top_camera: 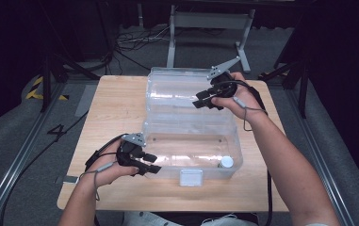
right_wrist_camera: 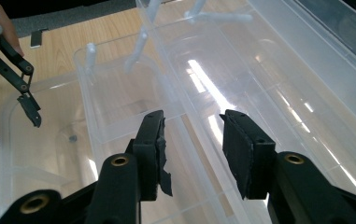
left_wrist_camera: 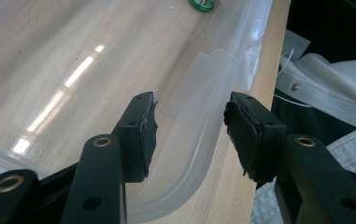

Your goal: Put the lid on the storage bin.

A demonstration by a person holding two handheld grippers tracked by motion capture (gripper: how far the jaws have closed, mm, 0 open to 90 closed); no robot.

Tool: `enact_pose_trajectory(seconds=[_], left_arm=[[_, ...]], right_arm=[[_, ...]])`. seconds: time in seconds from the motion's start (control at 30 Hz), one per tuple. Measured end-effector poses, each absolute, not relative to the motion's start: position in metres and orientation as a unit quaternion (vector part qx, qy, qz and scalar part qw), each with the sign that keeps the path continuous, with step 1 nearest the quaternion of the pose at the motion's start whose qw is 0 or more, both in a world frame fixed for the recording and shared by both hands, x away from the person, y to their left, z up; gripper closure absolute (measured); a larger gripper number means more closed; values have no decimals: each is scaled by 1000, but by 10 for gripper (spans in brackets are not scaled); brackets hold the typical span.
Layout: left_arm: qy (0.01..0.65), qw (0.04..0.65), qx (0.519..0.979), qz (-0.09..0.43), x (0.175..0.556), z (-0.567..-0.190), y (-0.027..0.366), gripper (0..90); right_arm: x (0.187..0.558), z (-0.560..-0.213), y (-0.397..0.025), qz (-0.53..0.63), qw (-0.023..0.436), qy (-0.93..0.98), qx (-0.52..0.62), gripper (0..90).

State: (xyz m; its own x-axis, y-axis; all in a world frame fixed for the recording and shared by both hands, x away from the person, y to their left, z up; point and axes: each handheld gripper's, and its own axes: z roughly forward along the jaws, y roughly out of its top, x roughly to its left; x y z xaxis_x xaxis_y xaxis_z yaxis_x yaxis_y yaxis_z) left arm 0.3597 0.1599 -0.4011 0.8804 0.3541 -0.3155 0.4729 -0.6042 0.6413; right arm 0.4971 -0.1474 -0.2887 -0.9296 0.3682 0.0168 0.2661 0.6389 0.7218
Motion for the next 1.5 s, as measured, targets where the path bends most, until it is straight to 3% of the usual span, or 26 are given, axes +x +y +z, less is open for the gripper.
enact_pose_trajectory(seconds=[0.27,0.37,0.87,1.5], left_arm=[[221,358,904,-81,359,-405,155,597],[220,351,906,-91,357,-402,153,723],[201,325,922,-66,354,-407,143,747],[196,317,926,-62,354,-409,140,752]], right_arm=[[504,-299,-134,375,53,911,163,653],[506,-302,-133,366,56,914,163,691],[498,-306,-138,390,62,904,167,815],[474,-299,-139,398,54,903,154,832]])
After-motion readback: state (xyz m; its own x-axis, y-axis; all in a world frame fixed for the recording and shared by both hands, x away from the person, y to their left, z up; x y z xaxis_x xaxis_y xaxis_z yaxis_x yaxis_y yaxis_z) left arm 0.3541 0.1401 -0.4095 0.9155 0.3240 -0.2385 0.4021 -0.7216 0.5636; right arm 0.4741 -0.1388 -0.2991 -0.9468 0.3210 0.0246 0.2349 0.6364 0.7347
